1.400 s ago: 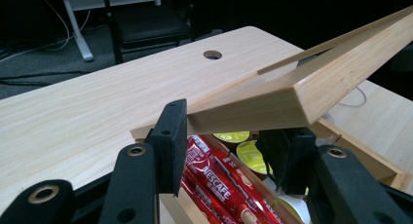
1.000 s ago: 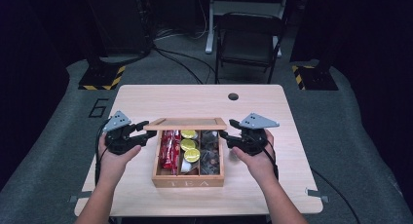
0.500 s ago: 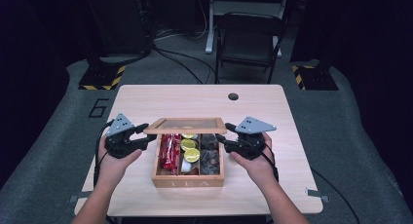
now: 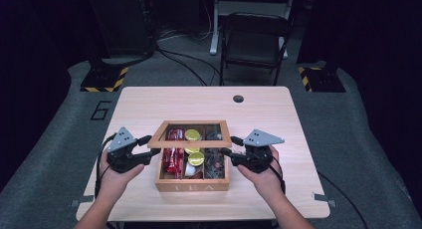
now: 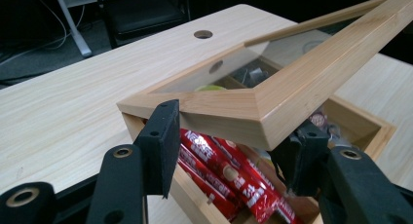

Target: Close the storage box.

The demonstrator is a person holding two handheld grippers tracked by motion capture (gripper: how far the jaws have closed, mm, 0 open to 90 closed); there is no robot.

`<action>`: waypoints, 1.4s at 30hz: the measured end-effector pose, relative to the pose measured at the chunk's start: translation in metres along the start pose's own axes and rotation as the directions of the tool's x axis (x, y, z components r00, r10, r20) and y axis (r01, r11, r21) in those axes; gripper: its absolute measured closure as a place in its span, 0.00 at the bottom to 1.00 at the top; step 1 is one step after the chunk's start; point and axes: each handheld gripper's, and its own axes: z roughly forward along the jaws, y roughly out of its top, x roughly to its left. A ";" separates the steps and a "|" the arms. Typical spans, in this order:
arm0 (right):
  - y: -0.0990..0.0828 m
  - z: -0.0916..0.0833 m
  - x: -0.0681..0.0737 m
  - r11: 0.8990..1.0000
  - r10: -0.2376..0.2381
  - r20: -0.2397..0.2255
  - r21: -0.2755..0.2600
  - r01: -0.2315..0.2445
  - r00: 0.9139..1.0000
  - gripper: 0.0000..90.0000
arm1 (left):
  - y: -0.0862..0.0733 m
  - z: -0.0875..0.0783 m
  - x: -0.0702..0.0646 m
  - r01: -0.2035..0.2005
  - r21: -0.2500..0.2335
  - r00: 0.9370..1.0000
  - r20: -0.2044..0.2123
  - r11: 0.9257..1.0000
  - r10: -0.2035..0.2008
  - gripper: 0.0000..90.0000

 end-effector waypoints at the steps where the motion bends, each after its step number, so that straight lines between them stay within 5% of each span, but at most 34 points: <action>1: -0.005 0.000 0.002 1.000 -0.002 0.004 0.002 0.002 1.000 0.57 | -0.005 -0.001 -0.002 -0.003 0.001 1.000 0.004 1.000 0.003 0.52; 19: -0.044 0.000 0.014 0.999 -0.002 -0.014 0.038 0.003 1.000 0.60 | -0.042 -0.001 -0.014 0.000 0.035 1.000 0.019 0.999 0.000 0.54; 35: -0.060 0.004 0.018 0.996 -0.039 -0.026 0.080 0.041 0.999 0.59 | -0.065 0.004 -0.014 0.024 0.052 0.998 0.049 0.998 -0.026 0.54; 42: -0.067 0.005 0.017 0.994 -0.018 -0.053 0.104 0.023 0.998 0.58 | -0.072 0.006 -0.014 0.020 0.077 0.998 0.056 0.997 -0.025 0.54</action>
